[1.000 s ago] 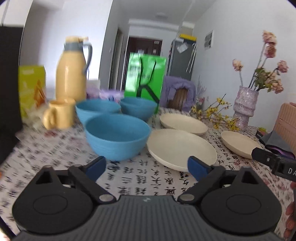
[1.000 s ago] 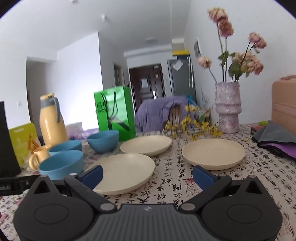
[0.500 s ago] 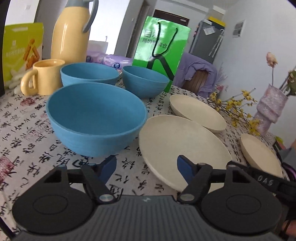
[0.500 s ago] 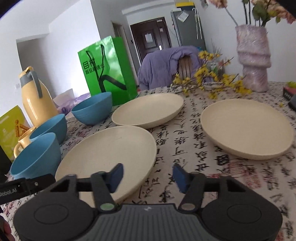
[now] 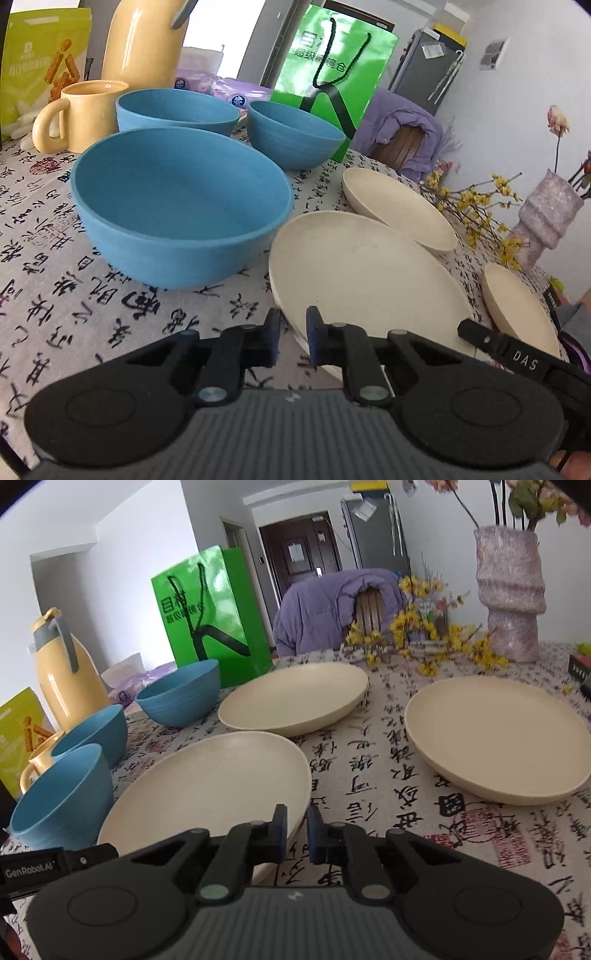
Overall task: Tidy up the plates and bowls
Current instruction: 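Grasp a cream plate rim with the left tool while the right tool grasps another, then lift the cream plates with both tools and carry them toward the bowls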
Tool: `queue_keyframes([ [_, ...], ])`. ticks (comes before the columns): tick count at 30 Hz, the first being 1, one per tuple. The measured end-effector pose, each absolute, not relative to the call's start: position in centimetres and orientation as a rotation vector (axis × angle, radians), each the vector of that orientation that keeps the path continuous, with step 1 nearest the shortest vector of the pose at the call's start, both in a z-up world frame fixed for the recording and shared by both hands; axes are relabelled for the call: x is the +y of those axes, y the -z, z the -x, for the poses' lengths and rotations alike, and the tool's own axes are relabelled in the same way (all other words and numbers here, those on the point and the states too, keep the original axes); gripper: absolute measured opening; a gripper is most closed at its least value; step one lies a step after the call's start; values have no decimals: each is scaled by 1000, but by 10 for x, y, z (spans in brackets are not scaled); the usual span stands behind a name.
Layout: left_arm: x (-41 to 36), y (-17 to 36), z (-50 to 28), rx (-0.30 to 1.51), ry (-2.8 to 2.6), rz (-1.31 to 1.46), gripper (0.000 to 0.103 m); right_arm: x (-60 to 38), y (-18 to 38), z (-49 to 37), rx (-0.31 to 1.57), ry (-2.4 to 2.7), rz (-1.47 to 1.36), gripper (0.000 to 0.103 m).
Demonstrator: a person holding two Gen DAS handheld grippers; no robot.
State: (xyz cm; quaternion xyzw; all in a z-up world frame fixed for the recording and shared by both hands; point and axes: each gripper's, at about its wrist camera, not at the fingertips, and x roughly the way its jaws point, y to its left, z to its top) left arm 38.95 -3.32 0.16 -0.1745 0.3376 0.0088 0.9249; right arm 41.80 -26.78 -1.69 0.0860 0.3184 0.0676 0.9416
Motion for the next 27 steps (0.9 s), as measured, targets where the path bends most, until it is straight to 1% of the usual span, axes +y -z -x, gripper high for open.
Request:
queue_keyframes([
  [4, -39, -15, -359, 677, 4, 316, 15, -268, 7, -386, 619, -137, -145, 10],
  [9, -43, -26, -301, 678, 23, 287, 15, -273, 0, -323, 625, -142, -153, 11],
  [18, -40, -27, -196, 665, 25, 273, 15, -272, -11, -212, 576, -152, -155, 11],
  [27, -17, -33, -156, 617, -20, 302, 15, -241, -17, -178, 557, -185, -122, 12],
])
